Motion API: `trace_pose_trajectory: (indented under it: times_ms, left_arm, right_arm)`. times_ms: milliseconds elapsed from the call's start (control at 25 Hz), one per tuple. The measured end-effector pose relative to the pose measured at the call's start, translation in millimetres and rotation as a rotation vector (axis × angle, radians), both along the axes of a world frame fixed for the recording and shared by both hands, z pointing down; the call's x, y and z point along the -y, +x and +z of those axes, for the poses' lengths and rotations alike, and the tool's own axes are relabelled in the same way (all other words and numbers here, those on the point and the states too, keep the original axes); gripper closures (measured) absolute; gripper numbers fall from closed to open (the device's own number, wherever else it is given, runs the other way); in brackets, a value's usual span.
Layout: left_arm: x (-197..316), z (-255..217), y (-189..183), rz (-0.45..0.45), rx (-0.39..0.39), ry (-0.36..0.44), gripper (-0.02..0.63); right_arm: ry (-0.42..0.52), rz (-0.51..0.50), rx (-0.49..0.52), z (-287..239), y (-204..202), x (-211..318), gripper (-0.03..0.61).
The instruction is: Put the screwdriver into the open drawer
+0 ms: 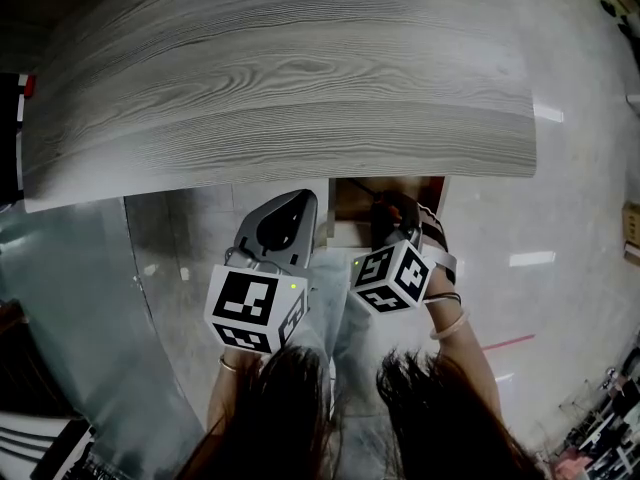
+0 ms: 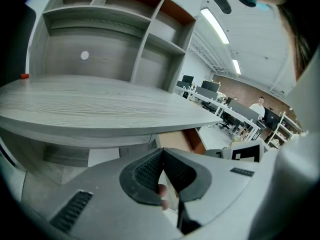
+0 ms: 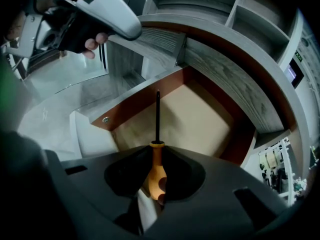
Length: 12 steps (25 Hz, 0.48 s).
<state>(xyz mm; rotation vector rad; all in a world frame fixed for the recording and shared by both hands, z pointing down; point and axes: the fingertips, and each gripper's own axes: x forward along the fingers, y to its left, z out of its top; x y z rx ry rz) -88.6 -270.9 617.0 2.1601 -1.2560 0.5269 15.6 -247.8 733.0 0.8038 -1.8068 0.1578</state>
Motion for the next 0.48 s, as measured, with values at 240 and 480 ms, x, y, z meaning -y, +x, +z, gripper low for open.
trace_pose_trajectory:
  times_ms: [240,480]
  left_arm:
    - [-2,8,0,0.008,-0.005,-0.012,0.597]
    - [-3,10,-1,0.003,-0.022,-0.019,0.597]
  right_arm:
    - [-0.014,-0.012,-0.014,12,-2,-3,0.494]
    - [-0.025,-0.022,-0.017,18,-4,-3,0.494]
